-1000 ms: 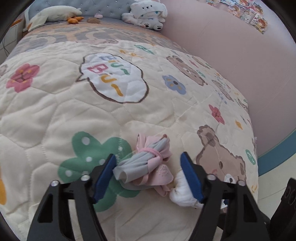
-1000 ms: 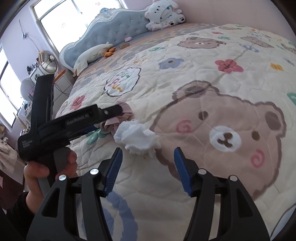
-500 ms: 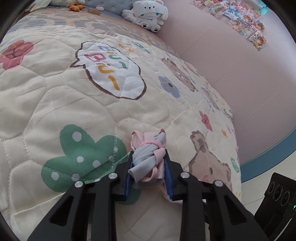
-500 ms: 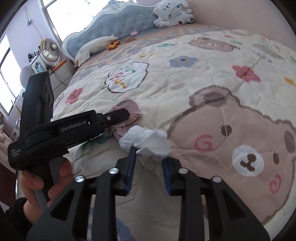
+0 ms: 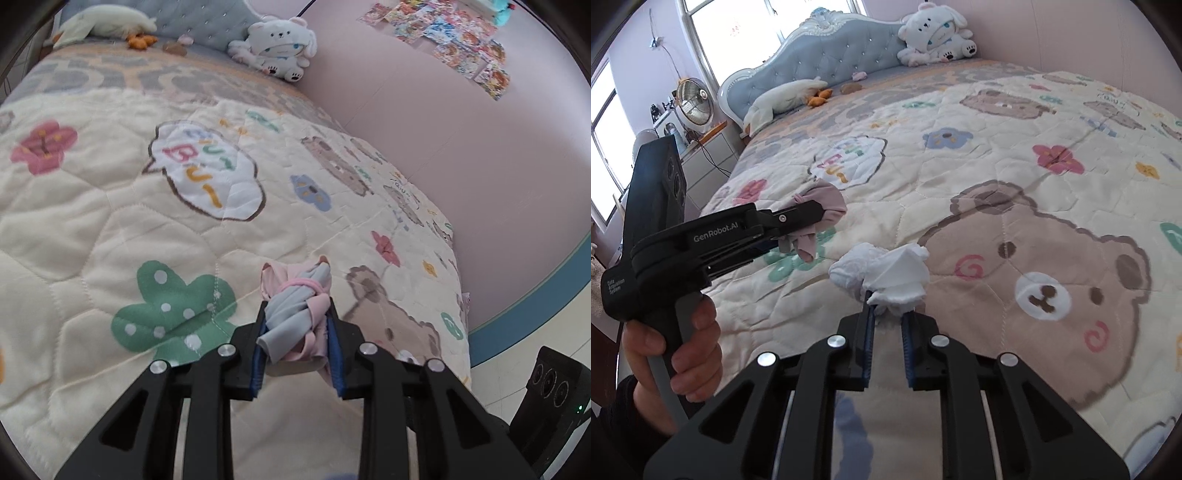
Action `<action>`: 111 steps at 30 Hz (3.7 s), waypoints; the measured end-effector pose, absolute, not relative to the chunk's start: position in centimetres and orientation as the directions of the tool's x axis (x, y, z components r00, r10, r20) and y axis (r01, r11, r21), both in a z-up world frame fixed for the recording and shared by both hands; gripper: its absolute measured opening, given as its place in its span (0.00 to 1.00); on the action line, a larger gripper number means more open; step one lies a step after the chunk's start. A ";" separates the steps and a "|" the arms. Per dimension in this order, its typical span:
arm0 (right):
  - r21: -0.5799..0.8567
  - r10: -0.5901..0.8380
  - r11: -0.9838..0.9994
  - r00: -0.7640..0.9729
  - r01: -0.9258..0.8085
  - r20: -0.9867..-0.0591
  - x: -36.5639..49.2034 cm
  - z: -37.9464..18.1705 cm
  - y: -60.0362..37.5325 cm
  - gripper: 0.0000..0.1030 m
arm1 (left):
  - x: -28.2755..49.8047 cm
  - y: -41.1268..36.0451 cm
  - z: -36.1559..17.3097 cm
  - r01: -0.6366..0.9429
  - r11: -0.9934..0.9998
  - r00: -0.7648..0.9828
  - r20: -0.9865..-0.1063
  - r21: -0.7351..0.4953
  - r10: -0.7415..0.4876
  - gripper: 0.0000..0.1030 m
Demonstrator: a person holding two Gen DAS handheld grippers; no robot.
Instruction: Collect trash
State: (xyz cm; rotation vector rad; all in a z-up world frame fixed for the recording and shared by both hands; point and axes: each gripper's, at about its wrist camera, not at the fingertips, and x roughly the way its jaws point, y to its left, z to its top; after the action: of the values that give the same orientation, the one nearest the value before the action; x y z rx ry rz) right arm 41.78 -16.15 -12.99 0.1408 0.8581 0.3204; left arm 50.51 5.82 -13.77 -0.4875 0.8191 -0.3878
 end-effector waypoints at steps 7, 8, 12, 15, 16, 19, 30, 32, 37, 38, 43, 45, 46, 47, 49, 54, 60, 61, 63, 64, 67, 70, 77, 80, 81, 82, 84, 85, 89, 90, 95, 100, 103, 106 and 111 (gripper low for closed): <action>0.258 0.334 0.942 0.640 -0.213 -0.692 37.1 -10.1 -18.3 0.12 | 44.7 6.1 -9.9 0.174 0.861 0.658 -0.594 -0.478 -0.463 0.25; 0.257 0.331 0.943 0.644 -0.210 -0.690 36.4 -9.8 -18.6 0.12 | 43.5 6.1 -9.3 0.176 0.868 0.665 -0.594 -0.464 -0.452 0.25; 0.260 0.327 0.944 0.664 -0.202 -0.672 33.0 -8.2 -20.1 0.12 | 39.2 6.5 -7.0 0.178 0.897 0.699 -0.590 -0.405 -0.405 0.25; 0.259 0.320 0.946 0.681 -0.195 -0.658 30.2 -6.9 -21.2 0.12 | 36.0 6.3 -5.3 0.178 0.918 0.724 -0.585 -0.355 -0.366 0.25; 0.256 0.315 0.948 0.689 -0.192 -0.653 28.9 -6.3 -21.5 0.12 | 35.1 6.3 -4.9 0.182 0.919 0.726 -0.582 -0.351 -0.366 0.25; 0.248 0.306 0.951 0.707 -0.187 -0.638 25.8 -5.1 -22.4 0.12 | 31.9 5.6 -3.7 0.204 0.925 0.738 -0.570 -0.320 -0.360 0.25; 0.232 0.268 0.960 0.750 -0.157 -0.605 15.5 -2.4 -25.3 0.12 | 20.8 3.2 -1.6 0.282 0.916 0.745 -0.536 -0.287 -0.397 0.25; 0.234 0.265 0.960 0.756 -0.152 -0.599 13.9 -2.1 -25.9 0.12 | 19.0 2.5 -1.3 0.297 0.914 0.747 -0.529 -0.276 -0.403 0.25; 0.231 0.251 0.963 0.767 -0.137 -0.590 10.0 -1.6 -27.6 0.12 | 15.4 0.7 -0.5 0.346 0.902 0.749 -0.503 -0.259 -0.432 0.25; 0.231 0.247 0.964 0.769 -0.133 -0.590 9.5 -1.6 -27.9 0.12 | 14.8 0.2 -0.4 0.356 0.900 0.750 -0.498 -0.251 -0.436 0.25; 0.231 0.222 0.968 0.783 -0.102 -0.581 6.6 -1.4 -29.9 0.12 | 12.4 -2.4 0.3 0.415 0.880 0.737 -0.482 -0.232 -0.474 0.25; 0.231 0.215 0.968 0.784 -0.095 -0.582 5.7 -1.4 -30.6 0.12 | 11.8 -3.5 0.4 0.438 0.872 0.731 -0.479 -0.219 -0.487 0.25; 0.229 0.209 0.969 0.785 -0.088 -0.582 5.2 -1.4 -31.0 0.12 | 11.5 -4.0 0.4 0.446 0.869 0.728 -0.478 -0.214 -0.491 0.25; 0.227 0.203 0.971 0.786 -0.082 -0.584 4.8 -1.4 -31.3 0.12 | 11.3 -4.6 0.3 0.456 0.865 0.723 -0.479 -0.209 -0.497 0.25; 0.223 0.186 0.973 0.785 -0.063 -0.591 3.9 -1.6 -32.2 0.13 | 10.9 -5.8 0.0 0.476 0.855 0.706 -0.489 -0.208 -0.512 0.25; 0.219 0.141 0.976 0.780 -0.005 -0.610 1.9 -2.4 -34.7 0.13 | 10.5 -9.1 -1.9 0.524 0.825 0.649 -0.528 -0.211 -0.547 0.25; 0.236 0.102 0.969 0.762 0.068 -0.640 0.3 -4.1 -37.7 0.13 | 10.2 -12.9 -4.8 0.581 0.783 0.568 -0.578 -0.223 -0.586 0.26; 0.240 0.097 0.967 0.757 0.080 -0.646 0.0 -4.5 -38.1 0.13 | 10.1 -13.4 -5.1 0.586 0.780 0.562 -0.583 -0.221 -0.587 0.26; 0.254 0.098 0.962 0.750 0.095 -0.654 -0.2 -5.1 -38.8 0.13 | 10.0 -14.4 -5.7 0.601 0.768 0.543 -0.592 -0.222 -0.596 0.26; 0.264 0.101 0.959 0.746 0.103 -0.658 -0.3 -5.4 -39.2 0.13 | 9.9 -14.9 -6.0 0.608 0.761 0.532 -0.596 -0.225 -0.602 0.26; 0.290 0.118 0.951 0.739 0.109 -0.664 -0.4 -6.0 -39.9 0.14 | 9.7 -16.3 -6.7 0.635 0.736 0.495 -0.608 -0.233 -0.621 0.26; 0.302 0.127 0.947 0.732 0.112 -0.669 -0.3 -6.6 -40.4 0.14 | 9.7 -17.2 -7.3 0.646 0.724 0.473 -0.618 -0.242 -0.628 0.27; 0.313 0.119 0.940 0.733 0.133 -0.670 -0.1 -6.7 -41.3 0.18 | 10.0 -17.2 -7.4 0.639 0.721 0.452 -0.628 -0.268 -0.633 0.33; 0.325 0.121 0.935 0.732 0.143 -0.670 -0.1 -6.8 -41.7 0.24 | 10.0 -16.9 -7.2 0.634 0.723 0.459 -0.618 -0.276 -0.638 0.40; 0.326 0.118 0.934 0.732 0.148 -0.671 -0.1 -6.8 -41.8 0.27 | 10.1 -16.8 -7.1 0.632 0.723 0.461 -0.615 -0.278 -0.640 0.40; 0.325 0.112 0.933 0.732 0.155 -0.672 -0.1 -6.8 -41.9 0.28 | 10.0 -16.6 -7.0 0.630 0.723 0.463 -0.611 -0.282 -0.642 0.40; 0.322 0.105 0.932 0.731 0.163 -0.674 -0.1 -6.7 -42.0 0.29 | 10.0 -16.2 -6.8 0.626 0.726 0.469 -0.606 -0.285 -0.643 0.40; 0.320 0.101 0.932 0.731 0.167 -0.675 -0.1 -6.7 -42.0 0.29 | 10.1 -16.0 -6.7 0.622 0.729 0.474 -0.603 -0.286 -0.641 0.40; 0.314 0.094 0.934 0.730 0.171 -0.677 0.1 -6.6 -41.9 0.29 | 10.5 -14.9 -6.5 0.604 0.742 0.489 -0.600 -0.290 -0.633 0.40; 0.308 0.089 0.936 0.728 0.173 -0.680 0.2 -6.5 -41.9 0.31 | 10.5 -14.5 -6.5 0.597 0.748 0.497 -0.598 -0.290 -0.628 0.40; 0.303 0.089 0.938 0.725 0.170 -0.683 0.9 -6.3 -41.3 0.43 | 10.7 -12.7 -6.3 0.569 0.769 0.523 -0.593 -0.292 -0.612 0.40; 0.295 0.125 0.949 0.724 0.112 -0.678 2.2 -6.0 -38.8 0.43 | 10.9 -10.1 -5.5 0.529 0.801 0.573 -0.578 -0.280 -0.581 0.40; 0.293 0.164 0.954 0.722 0.056 -0.672 3.4 -5.9 -36.5 0.43 | 11.1 -7.9 -5.3 0.490 0.828 0.610 -0.572 -0.271 -0.548 0.40; 0.292 0.207 0.956 0.713 -0.003 -0.670 5.1 -6.0 -33.7 0.42 | 11.4 -5.5 -5.3 0.437 0.860 0.646 -0.573 -0.263 -0.504 0.40; 0.270 0.255 0.958 0.697 -0.092 -0.670 8.0 -6.3 -28.3 0.42 | 11.5 -1.3 -5.8 0.325 0.906 0.701 -0.574 -0.271 -0.423 0.40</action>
State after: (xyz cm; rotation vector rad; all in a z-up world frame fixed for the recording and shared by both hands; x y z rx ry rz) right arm 7.99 -28.33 -6.34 0.2233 0.7767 0.1952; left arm 11.50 -1.32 -5.85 -0.1536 0.6764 -0.4186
